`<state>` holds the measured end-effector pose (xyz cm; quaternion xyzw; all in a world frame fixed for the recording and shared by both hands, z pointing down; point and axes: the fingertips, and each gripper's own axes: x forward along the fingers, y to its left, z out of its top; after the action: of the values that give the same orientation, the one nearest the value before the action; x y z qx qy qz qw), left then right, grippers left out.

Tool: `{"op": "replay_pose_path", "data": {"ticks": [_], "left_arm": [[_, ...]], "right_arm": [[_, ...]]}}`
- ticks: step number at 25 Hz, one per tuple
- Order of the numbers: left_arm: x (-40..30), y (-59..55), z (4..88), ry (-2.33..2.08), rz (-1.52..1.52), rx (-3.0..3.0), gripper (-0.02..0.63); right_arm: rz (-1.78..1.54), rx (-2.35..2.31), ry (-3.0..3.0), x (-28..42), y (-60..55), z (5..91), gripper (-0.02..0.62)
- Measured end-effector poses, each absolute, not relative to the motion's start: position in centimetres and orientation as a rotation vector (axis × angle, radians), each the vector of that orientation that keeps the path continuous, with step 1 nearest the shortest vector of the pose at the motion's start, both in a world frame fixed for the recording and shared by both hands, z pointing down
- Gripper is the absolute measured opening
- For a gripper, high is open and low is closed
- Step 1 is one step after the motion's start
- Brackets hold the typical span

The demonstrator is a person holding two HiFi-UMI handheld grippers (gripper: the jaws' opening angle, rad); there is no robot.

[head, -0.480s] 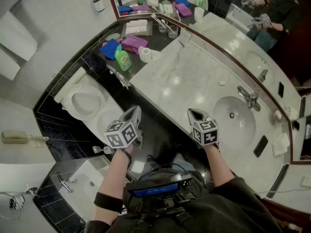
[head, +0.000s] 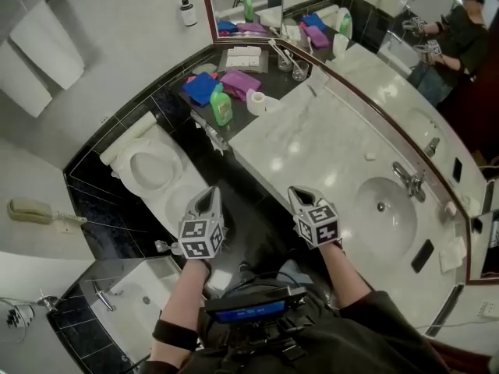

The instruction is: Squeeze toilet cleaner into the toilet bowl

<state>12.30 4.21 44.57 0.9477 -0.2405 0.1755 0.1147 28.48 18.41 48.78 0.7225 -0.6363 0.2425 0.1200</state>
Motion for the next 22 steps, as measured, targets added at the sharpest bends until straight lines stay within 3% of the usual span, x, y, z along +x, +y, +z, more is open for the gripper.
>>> {"op": "replay_pose_path", "data": {"ticks": [17, 22], "left_arm": [[3.7, -1.3, 43.5, -0.799, 0.419, 2.780, 0.008], [4.2, -2.4, 44.2, -0.786, 0.429, 2.771, 0.081]], "right_arm": [[0.571, 2.045, -1.989, 20.3, 9.3, 46.1, 0.009], [0.566, 2.022, -1.997, 20.8, 7.2, 45.9, 0.009]]}}
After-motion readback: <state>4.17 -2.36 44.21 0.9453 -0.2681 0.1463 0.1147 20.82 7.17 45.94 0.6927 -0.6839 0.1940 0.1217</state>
